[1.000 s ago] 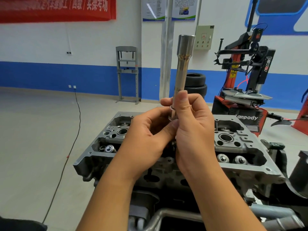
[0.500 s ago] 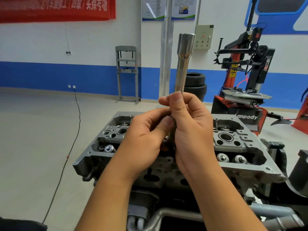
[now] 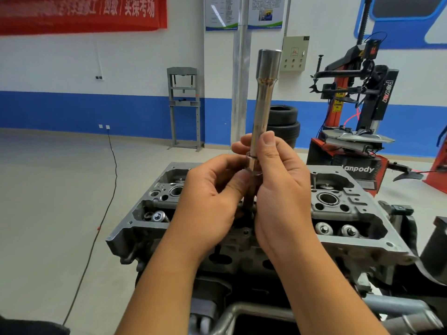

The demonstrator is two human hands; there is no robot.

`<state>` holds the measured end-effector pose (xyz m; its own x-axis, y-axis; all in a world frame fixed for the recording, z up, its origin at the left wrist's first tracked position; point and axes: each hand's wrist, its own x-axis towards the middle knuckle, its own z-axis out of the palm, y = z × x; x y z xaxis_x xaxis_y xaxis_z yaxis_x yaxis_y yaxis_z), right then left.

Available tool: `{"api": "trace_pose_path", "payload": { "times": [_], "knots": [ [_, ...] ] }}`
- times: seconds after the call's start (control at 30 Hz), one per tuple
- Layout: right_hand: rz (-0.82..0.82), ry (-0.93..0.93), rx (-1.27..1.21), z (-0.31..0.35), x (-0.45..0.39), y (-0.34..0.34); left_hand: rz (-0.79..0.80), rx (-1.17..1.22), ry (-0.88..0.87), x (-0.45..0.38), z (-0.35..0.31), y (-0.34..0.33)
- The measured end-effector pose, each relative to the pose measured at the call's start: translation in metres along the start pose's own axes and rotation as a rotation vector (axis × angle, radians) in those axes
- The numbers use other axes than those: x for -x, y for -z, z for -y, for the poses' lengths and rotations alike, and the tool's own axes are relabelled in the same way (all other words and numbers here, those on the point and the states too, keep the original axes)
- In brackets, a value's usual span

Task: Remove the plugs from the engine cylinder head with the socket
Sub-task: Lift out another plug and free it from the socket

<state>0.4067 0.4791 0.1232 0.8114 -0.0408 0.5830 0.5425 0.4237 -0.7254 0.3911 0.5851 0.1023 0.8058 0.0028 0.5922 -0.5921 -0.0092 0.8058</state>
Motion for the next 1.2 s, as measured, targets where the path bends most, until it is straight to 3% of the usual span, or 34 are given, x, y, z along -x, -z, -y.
{"api": "trace_pose_path", "payload": {
  "times": [0.13, 0.27, 0.5, 0.67, 0.93, 1.1, 1.2],
  "knots": [
    [0.007, 0.017, 0.000, 0.0025, 0.0018, -0.0012, -0.029, -0.040, -0.046, 0.0003, 0.0004, 0.0001],
    [0.030, 0.035, 0.042, 0.0019, 0.0021, -0.0020, 0.126, 0.044, -0.034, 0.0006, -0.0015, 0.0008],
    [0.029, -0.005, -0.027, 0.0027, 0.0016, -0.0019, -0.081, -0.074, -0.087, -0.0002, 0.0026, -0.0036],
    [0.029, 0.037, 0.010, 0.0035, 0.0024, -0.0014, 0.107, 0.024, -0.051, 0.0007, 0.0004, 0.0007],
    [0.023, -0.001, -0.041, 0.0039, 0.0027, -0.0018, -0.076, -0.067, -0.120, 0.0005, 0.0039, -0.0040],
    [0.015, 0.020, 0.012, 0.0027, 0.0009, 0.0001, 0.089, -0.019, -0.051, 0.0004, 0.0004, -0.0017],
    [0.010, -0.025, -0.004, 0.0031, 0.0011, -0.0005, 0.013, -0.021, -0.041, 0.0001, 0.0008, -0.0046]
  ]
}}
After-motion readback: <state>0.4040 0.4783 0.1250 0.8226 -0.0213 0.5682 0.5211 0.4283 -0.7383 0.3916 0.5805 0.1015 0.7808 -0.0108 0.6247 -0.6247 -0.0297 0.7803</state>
